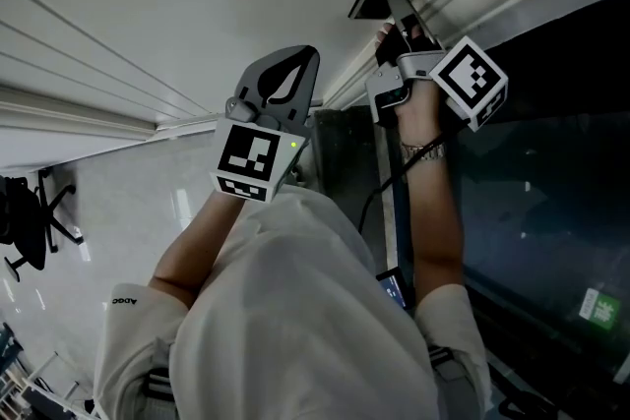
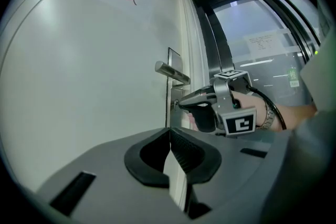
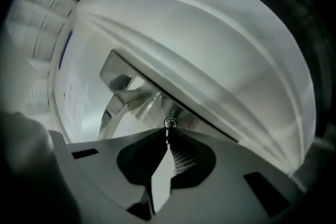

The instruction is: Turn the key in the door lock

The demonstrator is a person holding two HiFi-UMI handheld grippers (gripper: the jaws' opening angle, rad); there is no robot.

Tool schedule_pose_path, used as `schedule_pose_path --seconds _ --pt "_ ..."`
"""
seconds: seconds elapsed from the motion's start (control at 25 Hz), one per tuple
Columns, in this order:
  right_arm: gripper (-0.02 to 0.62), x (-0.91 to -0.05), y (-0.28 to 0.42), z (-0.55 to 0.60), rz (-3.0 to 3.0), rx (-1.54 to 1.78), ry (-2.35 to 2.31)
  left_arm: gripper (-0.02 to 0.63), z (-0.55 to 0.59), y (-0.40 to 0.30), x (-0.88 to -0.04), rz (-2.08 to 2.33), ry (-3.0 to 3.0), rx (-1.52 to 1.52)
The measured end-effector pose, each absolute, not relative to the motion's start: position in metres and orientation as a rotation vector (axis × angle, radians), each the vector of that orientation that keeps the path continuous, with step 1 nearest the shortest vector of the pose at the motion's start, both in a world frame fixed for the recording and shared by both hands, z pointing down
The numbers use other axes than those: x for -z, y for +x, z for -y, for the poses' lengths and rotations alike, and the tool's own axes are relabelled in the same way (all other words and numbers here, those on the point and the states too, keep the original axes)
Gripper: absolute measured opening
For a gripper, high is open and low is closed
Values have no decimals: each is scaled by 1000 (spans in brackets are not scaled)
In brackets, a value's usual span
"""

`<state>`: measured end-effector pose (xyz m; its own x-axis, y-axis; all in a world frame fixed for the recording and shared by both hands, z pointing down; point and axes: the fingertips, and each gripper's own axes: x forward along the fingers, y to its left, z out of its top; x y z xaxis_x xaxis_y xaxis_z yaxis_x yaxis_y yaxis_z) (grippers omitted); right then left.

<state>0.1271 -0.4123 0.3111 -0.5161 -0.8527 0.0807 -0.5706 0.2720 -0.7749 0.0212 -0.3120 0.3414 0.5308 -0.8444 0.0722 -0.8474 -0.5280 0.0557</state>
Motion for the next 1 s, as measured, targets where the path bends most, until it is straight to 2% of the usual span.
schedule_pose_path --seconds 0.12,0.24,0.4,0.44,0.48,0.6,0.8,1.0 --pt "12 -314 129 414 -1884 1411 -979 11 311 22 -341 1479 2677 -55" --pt "12 -315 129 415 -1686 1555 -808 11 309 25 -341 1471 2684 -64" --pt "25 -308 128 412 -1951 1397 -969 11 309 27 -341 1470 2687 -69" --pt "85 -305 127 411 -2042 1327 -1019 11 309 27 -341 1471 2687 -70" --pt "131 -303 128 410 -2134 1239 -1082 11 310 27 -341 1472 2687 -70" --pt "167 -296 137 407 -2421 832 -1402 11 310 28 -342 1479 2688 -77" --pt "179 -291 123 398 -2851 -217 -1904 11 311 31 -344 1472 2696 -90" --pt "178 -301 114 397 -2856 -998 -2219 11 310 40 -343 1444 2717 -101"
